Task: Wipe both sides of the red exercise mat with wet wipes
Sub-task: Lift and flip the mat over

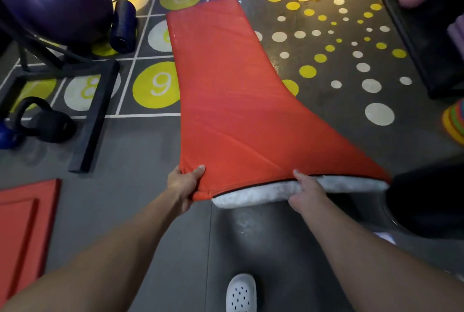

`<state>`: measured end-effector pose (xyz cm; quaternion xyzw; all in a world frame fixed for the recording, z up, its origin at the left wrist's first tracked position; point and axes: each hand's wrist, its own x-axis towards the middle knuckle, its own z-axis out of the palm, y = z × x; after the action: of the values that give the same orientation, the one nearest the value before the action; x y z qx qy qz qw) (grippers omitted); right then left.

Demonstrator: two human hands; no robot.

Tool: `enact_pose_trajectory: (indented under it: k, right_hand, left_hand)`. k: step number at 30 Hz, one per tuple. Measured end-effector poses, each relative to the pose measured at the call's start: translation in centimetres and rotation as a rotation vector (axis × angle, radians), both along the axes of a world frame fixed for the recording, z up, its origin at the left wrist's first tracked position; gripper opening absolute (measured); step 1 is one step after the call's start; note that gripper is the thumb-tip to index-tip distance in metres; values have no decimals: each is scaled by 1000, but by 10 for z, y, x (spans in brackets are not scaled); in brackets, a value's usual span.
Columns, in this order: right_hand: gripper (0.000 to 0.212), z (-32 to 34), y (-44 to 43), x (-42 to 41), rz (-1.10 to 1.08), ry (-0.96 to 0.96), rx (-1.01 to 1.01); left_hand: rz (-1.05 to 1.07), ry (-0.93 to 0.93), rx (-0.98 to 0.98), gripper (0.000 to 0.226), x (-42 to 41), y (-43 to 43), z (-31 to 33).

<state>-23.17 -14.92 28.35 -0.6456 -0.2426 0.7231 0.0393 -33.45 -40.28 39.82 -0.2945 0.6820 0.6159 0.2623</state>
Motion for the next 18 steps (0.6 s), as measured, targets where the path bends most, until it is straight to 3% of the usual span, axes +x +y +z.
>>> enact_pose_trajectory:
  k: [2,7,10,14,15,18]
  right_hand:
    - [41,3,-5,15,90,2,-47]
    - [32,-11,-15,41,335,-136,-197]
    - [31,-12,-16,49,538,-356,-188]
    - [43,-52,-12,72,916,-579,122]
    - [37,-64,-12,75,968,-560,157]
    - [37,-127,0,82,978,-449,307]
  left_hand:
    - [-11,-49,-47,41,9,0,-18]
    - [-50,-117,-209,37,36,-5,-55]
    - [-161,-105,-422,43,46,-11,-85]
    - [-322,-152,-558,63,55,-23,-211]
    - [-309,-158,-556,67,59,-23,-241]
    - [-311,-108,-634,70,82,13,-245]
